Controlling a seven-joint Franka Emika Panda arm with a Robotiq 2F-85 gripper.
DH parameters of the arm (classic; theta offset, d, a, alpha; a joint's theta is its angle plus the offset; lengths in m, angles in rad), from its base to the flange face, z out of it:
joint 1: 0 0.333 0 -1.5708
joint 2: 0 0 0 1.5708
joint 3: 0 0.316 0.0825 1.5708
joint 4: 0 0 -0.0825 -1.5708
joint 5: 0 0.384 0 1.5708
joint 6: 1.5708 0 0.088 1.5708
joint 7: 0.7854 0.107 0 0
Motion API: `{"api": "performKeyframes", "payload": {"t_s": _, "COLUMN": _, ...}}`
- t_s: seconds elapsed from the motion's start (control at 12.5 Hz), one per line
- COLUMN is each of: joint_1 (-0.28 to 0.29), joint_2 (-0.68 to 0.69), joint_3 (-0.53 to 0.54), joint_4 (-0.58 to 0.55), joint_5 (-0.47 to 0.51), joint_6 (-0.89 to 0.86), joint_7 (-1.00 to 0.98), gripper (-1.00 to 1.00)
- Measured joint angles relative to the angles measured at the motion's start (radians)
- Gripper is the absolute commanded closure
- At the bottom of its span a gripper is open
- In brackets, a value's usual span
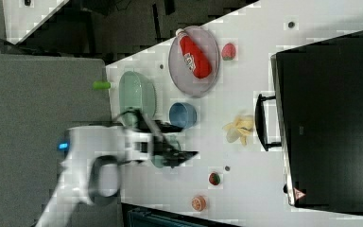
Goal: Pick banana from table and place on oven.
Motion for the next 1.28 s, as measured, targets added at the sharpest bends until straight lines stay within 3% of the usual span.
{"api": "performKeyframes", "payload": {"t_s": 0.4, "joint_1": 0.005, "joint_2": 0.226, "joint_3": -0.041, "joint_4": -0.016, "joint_5": 0.006, "joint_6": 0.24, "joint_7": 0.0, "gripper": -1.0}}
{"api": "performKeyframes", "payload": {"t_s": 0.88, "joint_1": -0.009, "joint_2": 0.3, "joint_3": -0.069, "joint_4": -0.068, "joint_5": -0.001, "joint_6": 0.424, "joint_7": 0.001, "gripper": -1.0}}
{"api": "performKeyframes", "payload": {"t_s": 0.96, "joint_1": -0.007, "joint_2": 0.323, "joint_3": -0.06, "joint_4": -0.068, "joint_5": 0.009, "joint_6": 0.454, "joint_7": 0.001, "gripper": -0.92}}
{"api": "performKeyframes", "payload": {"t_s": 1.28, "joint_1": 0.014, "joint_2": 0.419, "joint_3": -0.05, "joint_4": -0.076, "joint_5": 0.003, "joint_6": 0.54, "joint_7": 0.0, "gripper": 0.05}}
